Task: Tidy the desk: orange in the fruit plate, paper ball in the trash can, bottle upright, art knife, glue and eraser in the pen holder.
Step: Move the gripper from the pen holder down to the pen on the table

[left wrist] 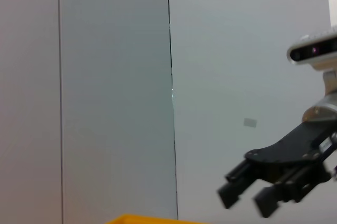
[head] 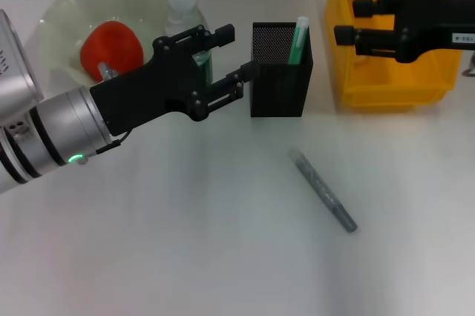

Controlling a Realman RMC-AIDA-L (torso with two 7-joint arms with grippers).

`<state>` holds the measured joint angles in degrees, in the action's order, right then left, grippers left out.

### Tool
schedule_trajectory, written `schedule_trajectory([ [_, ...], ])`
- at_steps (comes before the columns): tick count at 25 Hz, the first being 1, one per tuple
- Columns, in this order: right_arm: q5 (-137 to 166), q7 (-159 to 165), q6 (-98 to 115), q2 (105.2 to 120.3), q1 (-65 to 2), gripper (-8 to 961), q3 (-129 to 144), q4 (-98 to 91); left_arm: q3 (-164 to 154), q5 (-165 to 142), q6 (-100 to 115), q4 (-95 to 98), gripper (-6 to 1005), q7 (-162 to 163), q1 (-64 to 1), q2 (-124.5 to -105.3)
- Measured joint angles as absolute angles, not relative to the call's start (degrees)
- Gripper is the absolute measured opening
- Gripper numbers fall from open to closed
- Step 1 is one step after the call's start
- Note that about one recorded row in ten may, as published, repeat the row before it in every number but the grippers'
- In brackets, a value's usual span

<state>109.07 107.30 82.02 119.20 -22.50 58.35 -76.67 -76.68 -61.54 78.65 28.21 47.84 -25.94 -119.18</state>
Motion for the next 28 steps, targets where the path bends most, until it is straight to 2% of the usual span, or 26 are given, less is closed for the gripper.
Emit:
schedule_trajectory([
  [8,127.35,132.03,101.77,118.39,-30.6,548,56.66,-85.02,-76.73,-61.52,78.75,28.21,601,47.8,-25.78,-119.18],
  [13,136.14,140.07,112.25,117.67,-37.27,544,56.86,-82.79,-77.09,-61.52,78.75,28.21,602,47.98,-25.71,-119.18],
  [24,147.23,145.31,111.5,117.02,-51.33,530,57.23,-57.56,-78.53,-61.59,78.65,28.22,601,47.65,-25.46,-119.18],
  [28,152.59,145.44,107.62,117.74,-54.53,524,57.33,-51.8,-79.16,-61.58,79.13,28.21,601,47.63,-25.43,-119.18],
])
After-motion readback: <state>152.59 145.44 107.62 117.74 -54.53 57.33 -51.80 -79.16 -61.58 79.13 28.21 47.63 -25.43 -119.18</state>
